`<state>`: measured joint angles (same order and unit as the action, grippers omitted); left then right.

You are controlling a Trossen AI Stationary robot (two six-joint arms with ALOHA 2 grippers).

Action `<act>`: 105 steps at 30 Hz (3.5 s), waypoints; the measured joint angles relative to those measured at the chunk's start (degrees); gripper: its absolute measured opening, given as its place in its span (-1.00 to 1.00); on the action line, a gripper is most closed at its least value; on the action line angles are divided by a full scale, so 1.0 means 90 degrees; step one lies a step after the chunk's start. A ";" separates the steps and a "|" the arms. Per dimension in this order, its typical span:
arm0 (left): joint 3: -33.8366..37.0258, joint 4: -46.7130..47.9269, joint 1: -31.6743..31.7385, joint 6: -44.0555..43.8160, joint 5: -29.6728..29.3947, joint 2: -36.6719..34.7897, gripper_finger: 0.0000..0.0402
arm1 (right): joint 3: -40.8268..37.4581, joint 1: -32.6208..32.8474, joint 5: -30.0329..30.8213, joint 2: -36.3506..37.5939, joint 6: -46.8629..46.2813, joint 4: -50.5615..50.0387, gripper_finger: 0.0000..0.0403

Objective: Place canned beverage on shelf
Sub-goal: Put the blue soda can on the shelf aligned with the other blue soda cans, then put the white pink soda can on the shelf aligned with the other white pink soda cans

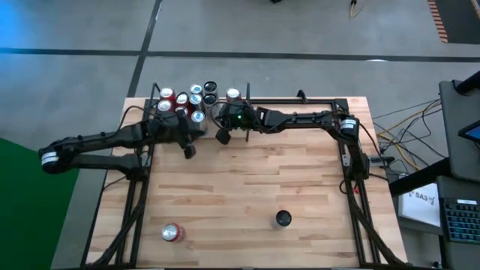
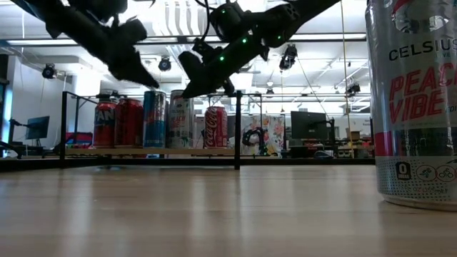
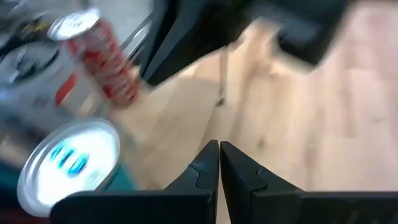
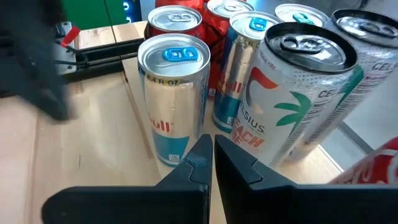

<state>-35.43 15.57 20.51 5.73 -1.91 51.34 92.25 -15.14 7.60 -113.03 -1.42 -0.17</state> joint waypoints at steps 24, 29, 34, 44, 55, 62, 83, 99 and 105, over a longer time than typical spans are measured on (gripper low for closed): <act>0.0166 -0.0304 0.0005 -0.0535 -0.2083 0.0927 -1.00 | 0.0000 0.0000 -0.0010 0.0172 0.0125 -0.0280 -0.96; 0.0166 -0.0152 0.0007 -0.0568 -0.2237 0.0846 -1.00 | 0.0000 0.0000 -0.0010 0.0172 0.0157 -0.0283 -0.96; 0.0166 -0.0105 0.0005 -0.0588 -0.2233 0.0776 -1.00 | 0.0000 -0.0002 -0.0010 0.0172 0.0162 -0.0285 -0.96; -0.0059 -0.0108 -0.0010 -0.0115 -0.1142 -0.0068 -1.00 | 0.0000 -0.0002 -0.0010 0.0172 0.0162 -0.0288 -0.96; -0.0667 -0.0116 0.0288 0.0814 -0.1843 -0.0173 -1.00 | 0.0000 0.0000 -0.0010 0.0172 0.0160 -0.0276 -0.96; -0.0671 0.0163 0.0623 0.1212 -0.1441 0.0240 -1.00 | 0.0000 0.0000 -0.0010 0.0172 0.0118 -0.0278 -0.96; -0.0827 0.0455 0.0890 0.1308 -0.1122 0.0228 -1.00 | 0.0000 -0.0001 -0.0010 0.0170 0.0113 -0.0281 -0.96; -0.2228 0.1726 0.1587 0.1599 -0.0874 0.0818 -1.00 | -0.0002 0.0000 -0.0012 0.0456 0.0168 -0.0582 -0.96; -0.2226 0.1715 0.1953 0.1857 -0.0327 0.1180 -1.00 | -0.0002 0.0033 -0.0013 0.0662 0.0299 -0.0863 -0.96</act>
<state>-55.46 31.01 38.09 22.44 -4.85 61.95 92.23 -14.84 7.49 -107.07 1.27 -7.94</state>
